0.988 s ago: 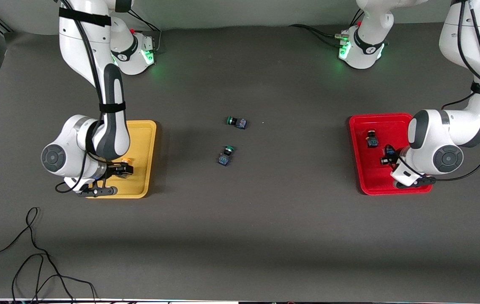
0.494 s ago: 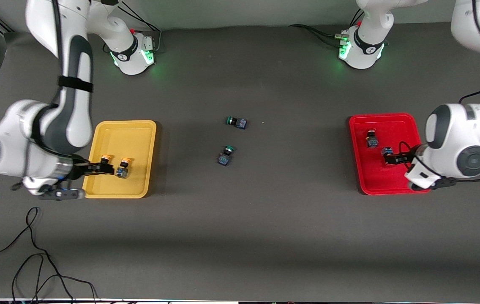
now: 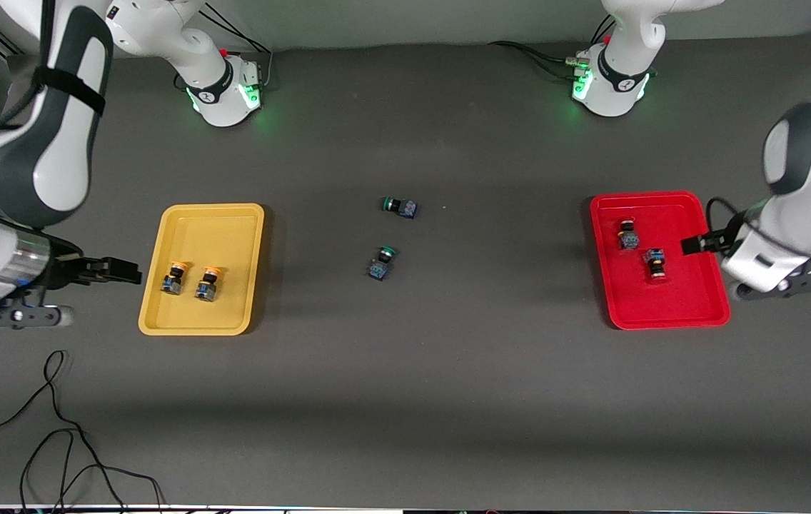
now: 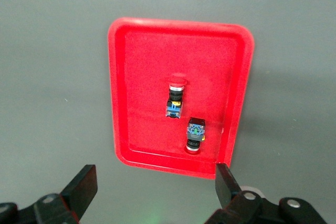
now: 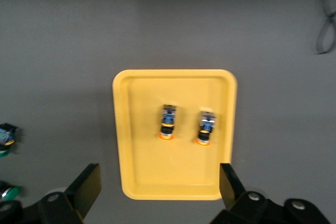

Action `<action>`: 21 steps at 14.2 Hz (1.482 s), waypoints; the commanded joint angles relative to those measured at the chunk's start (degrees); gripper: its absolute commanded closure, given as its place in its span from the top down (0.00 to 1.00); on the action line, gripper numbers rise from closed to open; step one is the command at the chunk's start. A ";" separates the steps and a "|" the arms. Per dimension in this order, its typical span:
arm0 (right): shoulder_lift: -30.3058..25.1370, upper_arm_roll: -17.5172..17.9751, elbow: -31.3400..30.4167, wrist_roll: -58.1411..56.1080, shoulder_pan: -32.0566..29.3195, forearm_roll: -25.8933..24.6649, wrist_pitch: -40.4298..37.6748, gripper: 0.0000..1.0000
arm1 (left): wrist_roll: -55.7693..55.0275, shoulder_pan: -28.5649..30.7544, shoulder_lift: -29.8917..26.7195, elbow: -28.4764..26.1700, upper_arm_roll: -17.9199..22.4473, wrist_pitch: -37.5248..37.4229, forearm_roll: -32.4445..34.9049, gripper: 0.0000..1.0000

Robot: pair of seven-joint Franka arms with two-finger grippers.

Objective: Place red and yellow buttons in trays

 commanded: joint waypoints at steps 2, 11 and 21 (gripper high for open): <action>-14.35 20.66 0.87 12.69 -10.69 -16.88 -0.15 1.00 | 7.42 0.31 -7.10 -1.13 1.09 -5.31 -3.66 1.00; -25.79 58.32 -4.56 15.63 -46.83 -23.25 0.55 1.00 | 22.18 1.10 -13.27 -1.04 2.23 -4.98 -4.73 1.00; -30.29 69.78 -9.68 14.23 -58.47 -25.28 1.96 1.00 | 21.48 1.19 -13.44 -0.51 2.41 -6.30 -4.99 1.00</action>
